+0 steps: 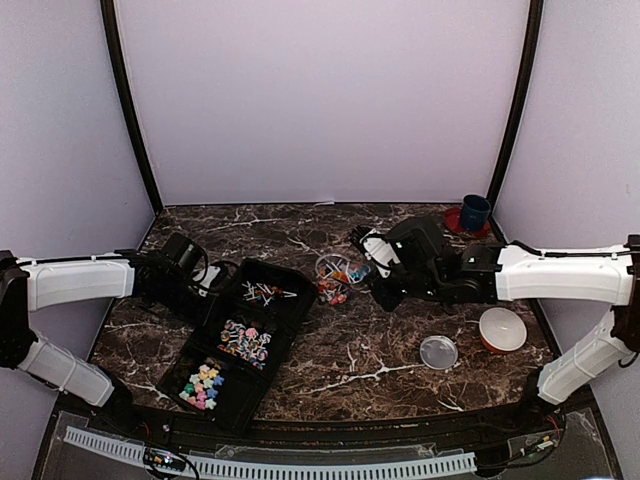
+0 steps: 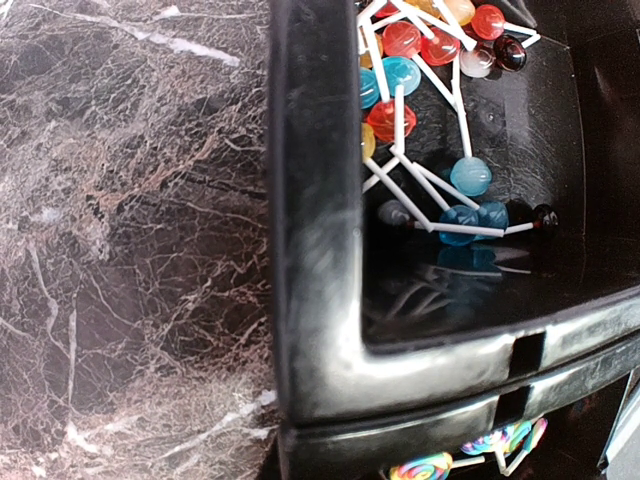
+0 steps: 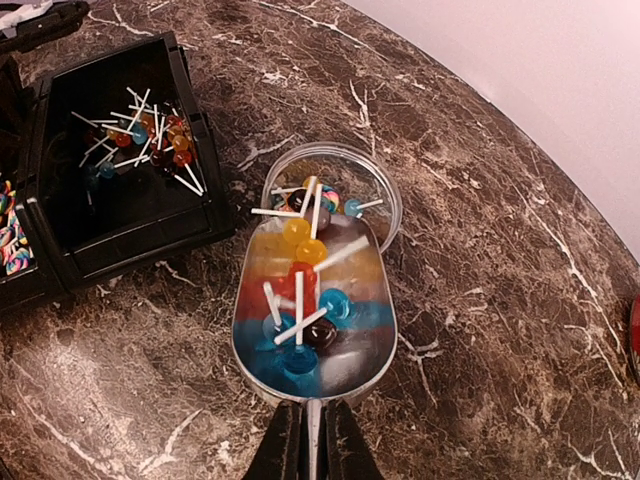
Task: Pack the candies
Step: Place the fake candies in the packing bottle.
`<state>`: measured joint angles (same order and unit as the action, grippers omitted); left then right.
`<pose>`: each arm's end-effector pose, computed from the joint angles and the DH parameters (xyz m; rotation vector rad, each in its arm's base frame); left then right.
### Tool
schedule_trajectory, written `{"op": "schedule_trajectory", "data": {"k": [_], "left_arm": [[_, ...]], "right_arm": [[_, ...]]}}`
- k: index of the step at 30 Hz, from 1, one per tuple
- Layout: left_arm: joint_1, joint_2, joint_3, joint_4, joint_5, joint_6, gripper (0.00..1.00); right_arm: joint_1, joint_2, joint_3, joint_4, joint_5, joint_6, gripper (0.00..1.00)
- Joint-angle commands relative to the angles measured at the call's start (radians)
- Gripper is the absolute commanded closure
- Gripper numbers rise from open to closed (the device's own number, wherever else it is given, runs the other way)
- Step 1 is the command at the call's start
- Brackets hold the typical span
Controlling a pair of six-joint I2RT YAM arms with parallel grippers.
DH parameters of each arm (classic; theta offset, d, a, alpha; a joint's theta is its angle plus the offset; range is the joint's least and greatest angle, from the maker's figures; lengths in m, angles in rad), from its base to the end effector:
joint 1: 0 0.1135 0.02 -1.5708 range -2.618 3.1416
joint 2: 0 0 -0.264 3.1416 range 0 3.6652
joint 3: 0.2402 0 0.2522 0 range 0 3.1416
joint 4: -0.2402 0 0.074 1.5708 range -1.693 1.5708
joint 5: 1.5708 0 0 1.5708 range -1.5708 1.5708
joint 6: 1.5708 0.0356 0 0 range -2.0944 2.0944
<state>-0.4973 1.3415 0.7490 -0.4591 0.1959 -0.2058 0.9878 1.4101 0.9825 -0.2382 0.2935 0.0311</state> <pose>0.2171 -0.1257 0.1890 0.4582 2.6397 -0.4920 0.1796 0.2536 0.2604 -0.8755 2.0332 0.2386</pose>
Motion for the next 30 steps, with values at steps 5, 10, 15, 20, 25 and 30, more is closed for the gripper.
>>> {"op": "schedule_trajectory", "data": {"k": [5, 10, 15, 20, 25, 30], "left_arm": [[0.004, -0.056, 0.016, 0.036, 0.04, -0.02, 1.0], [0.004, -0.058, 0.016, 0.037, 0.039, -0.021, 1.0], [0.004, -0.056, 0.016, 0.037, 0.037, -0.022, 1.0], [0.004, -0.052, 0.016, 0.036, 0.036, -0.022, 1.0], [0.004, -0.051, 0.016, 0.034, 0.029, -0.023, 1.0], [0.004, -0.05, 0.018, 0.029, 0.012, -0.024, 1.0]], "right_arm": [[-0.009, 0.029, 0.106, -0.123, 0.024, 0.02, 1.0], [-0.009, 0.031, 0.136, -0.193, 0.017, 0.019, 1.0], [-0.011, 0.03, 0.163, -0.254, 0.025, 0.028, 1.0], [-0.009, 0.051, 0.24, -0.324, 0.037, 0.038, 1.0], [-0.011, 0.095, 0.312, -0.413, 0.04, 0.039, 1.0], [-0.011, 0.137, 0.373, -0.494, 0.042, 0.042, 1.0]]}}
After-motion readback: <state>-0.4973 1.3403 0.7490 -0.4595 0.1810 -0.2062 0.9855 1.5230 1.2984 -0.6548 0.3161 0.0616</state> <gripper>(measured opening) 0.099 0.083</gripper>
